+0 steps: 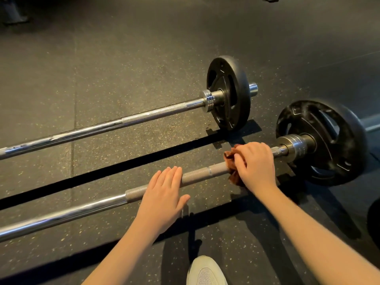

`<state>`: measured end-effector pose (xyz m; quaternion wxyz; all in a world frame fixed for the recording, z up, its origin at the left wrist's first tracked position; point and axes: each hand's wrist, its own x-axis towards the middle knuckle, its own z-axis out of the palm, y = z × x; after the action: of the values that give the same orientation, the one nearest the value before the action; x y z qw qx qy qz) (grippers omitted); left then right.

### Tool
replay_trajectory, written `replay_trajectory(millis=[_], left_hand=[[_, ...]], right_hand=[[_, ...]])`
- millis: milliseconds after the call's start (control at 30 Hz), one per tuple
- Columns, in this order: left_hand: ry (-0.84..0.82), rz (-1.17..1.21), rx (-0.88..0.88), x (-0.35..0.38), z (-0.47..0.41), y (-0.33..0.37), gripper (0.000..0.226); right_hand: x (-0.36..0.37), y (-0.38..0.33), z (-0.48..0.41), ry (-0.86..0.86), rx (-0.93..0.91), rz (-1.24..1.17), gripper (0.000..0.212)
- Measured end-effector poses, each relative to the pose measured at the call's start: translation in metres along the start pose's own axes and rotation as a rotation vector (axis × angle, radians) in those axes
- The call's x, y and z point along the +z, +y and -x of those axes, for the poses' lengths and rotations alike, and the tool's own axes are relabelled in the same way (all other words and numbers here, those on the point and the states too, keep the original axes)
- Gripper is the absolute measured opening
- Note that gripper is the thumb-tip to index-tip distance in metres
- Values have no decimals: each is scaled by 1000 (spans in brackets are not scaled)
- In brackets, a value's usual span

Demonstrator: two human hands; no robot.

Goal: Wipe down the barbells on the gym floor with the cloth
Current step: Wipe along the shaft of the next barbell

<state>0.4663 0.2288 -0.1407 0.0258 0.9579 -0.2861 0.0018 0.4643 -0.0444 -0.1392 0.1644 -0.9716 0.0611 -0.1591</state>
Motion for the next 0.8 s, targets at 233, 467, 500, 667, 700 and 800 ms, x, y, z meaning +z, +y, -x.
replay_trajectory(millis=[233,467,500,667,700,800], left_hand=[[-40,-18,-1,-6,8,-9,68],[-68,-66,-79,-14,47,-39,65],[-68,-73,-84,-15,51,-44,63],[-111,-47,-157,-27,67,-62,67],[-115,-58,-160,-27,70,-65,68],[-100,-85,-169,-24,79,-68,65]], right_hand=[[23,-76,31,-51,-180,-184,31],[22,-74,17,54,225,-161,22],[28,-93,23,47,236,-188,24],[34,-113,36,-76,-309,-129,34],[32,-104,29,-59,-364,-83,34],[32,-93,17,-16,-229,-53,35]])
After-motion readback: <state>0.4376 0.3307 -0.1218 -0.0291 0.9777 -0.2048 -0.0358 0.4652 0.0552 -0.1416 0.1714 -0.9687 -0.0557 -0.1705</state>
